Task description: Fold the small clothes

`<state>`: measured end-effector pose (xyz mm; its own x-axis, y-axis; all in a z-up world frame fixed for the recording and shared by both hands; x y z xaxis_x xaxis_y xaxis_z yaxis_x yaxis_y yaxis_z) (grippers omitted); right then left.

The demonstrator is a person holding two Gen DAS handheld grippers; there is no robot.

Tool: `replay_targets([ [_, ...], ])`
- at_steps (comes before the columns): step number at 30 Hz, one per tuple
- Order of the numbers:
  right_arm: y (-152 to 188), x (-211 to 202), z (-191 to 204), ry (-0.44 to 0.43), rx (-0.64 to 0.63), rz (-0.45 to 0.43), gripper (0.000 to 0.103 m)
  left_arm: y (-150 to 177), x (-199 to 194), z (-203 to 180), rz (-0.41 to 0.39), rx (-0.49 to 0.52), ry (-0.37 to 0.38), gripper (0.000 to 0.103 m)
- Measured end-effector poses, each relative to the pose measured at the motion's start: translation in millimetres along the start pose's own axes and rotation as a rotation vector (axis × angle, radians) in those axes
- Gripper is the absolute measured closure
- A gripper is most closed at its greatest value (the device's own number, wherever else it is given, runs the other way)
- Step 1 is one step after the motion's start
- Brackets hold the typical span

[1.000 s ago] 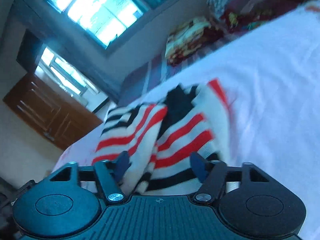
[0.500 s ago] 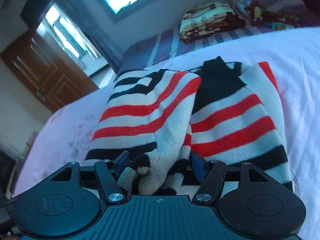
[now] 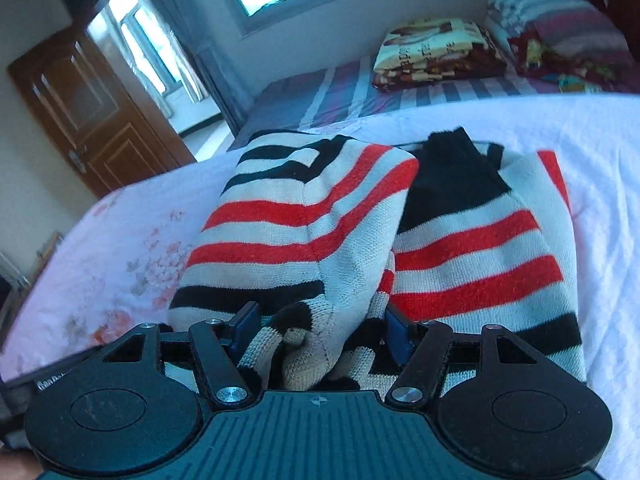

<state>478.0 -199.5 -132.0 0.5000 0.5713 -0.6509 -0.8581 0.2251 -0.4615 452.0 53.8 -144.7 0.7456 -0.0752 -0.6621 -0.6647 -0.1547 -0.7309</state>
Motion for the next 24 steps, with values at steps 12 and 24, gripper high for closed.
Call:
replay_targets([
  [12, -3, -16, 9, -0.062, -0.108, -0.054, 0.078, -10, 5, -2, 0.01, 0.007, -0.033, 0.038],
  [24, -5, -76, -34, 0.064, -0.241, -0.219, 0.079, -18, 17, -91, 0.028, 0.216, 0.049, 0.036],
])
Point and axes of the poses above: each gripper's, at about its wrist camera, not at the fingertips, and x roughly the way its jaws point, z to its left, y to its underside, the point moved 5 cm from there along x, roughly the way its jaws point, and after that the axes turned 15 degrees about x, right-handed, at the moved point
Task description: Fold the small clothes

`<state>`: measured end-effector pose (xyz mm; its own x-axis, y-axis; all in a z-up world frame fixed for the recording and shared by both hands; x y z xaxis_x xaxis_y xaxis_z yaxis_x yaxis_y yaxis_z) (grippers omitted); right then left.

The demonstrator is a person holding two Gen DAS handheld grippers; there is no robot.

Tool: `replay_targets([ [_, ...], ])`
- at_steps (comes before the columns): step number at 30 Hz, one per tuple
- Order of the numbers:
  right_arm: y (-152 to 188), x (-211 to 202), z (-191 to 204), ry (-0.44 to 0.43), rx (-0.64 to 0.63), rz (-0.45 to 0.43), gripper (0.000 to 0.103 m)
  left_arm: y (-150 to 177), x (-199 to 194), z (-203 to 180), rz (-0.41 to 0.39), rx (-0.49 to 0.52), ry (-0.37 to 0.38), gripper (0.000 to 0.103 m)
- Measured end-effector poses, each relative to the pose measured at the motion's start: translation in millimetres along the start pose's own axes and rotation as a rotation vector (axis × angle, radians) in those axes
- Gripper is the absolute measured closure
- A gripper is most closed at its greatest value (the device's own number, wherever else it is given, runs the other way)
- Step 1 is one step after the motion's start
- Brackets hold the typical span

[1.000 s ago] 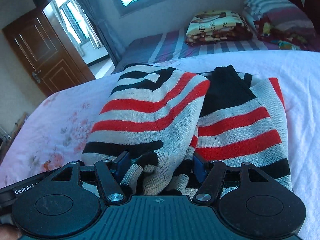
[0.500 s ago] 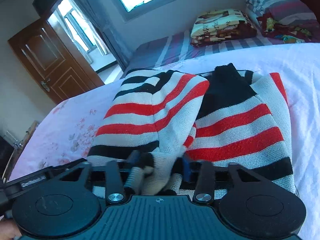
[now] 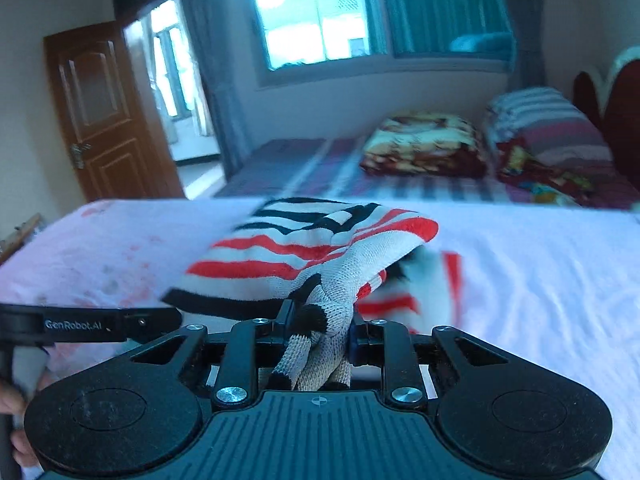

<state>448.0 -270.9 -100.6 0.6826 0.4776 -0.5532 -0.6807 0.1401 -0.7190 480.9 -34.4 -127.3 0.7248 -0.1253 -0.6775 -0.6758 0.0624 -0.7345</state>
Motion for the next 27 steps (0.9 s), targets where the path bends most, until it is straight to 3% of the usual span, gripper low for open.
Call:
replay_targets([
  [2, 10, 11, -25, 0.033, 0.062, 0.053, 0.079, 3, 12, -17, 0.037, 0.034, 0.008, 0.036],
  [4, 17, 16, -42, -0.001, 0.145, 0.078, 0.079, 5, 16, -24, 0.04, 0.062, -0.014, 0.032],
  [8, 11, 12, -42, -0.044, 0.18, 0.086, 0.076, 5, 16, -17, 0.051, 0.04, 0.007, 0.034],
  [10, 1, 2, -50, -0.062, 0.211, 0.056, 0.052, -6, 4, -7, 0.006, 0.007, 0.036, 0.041],
  [13, -21, -4, -77, -0.097, 0.321, 0.013, 0.051, -24, -1, 9, -0.047, 0.004, 0.02, 0.041],
  [18, -56, 39, -108, -0.154, 0.509, 0.057, 0.052, -40, 43, 23, 0.018, -0.027, 0.065, 0.039],
  [20, -65, 52, -109, -0.149, 0.501, 0.068, 0.068, -43, 53, 23, 0.025, -0.024, 0.067, 0.039],
  [21, -69, 57, -108, -0.135, 0.476, 0.063, 0.088, -42, 56, 22, 0.029, -0.018, 0.067, 0.039],
  [22, -73, 61, -107, -0.116, 0.434, 0.049, 0.093, -42, 59, 21, 0.034, -0.01, 0.068, 0.039],
  [27, -73, 55, -95, -0.045, 0.164, -0.056, 0.095, -38, 64, 10, 0.051, 0.039, 0.067, 0.038],
])
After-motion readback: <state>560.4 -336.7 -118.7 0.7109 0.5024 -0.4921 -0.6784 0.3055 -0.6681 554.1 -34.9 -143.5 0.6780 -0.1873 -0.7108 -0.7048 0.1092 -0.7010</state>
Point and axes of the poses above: each gripper's, at about its wrist camera, not at the fingertips, and x roughly the way its jaws point, z to its left, y to its underside, the point moved 5 cm from there along x, roughly the way its jaws point, and after that the axes turned 15 degrees about x, right-handed, at the moved point
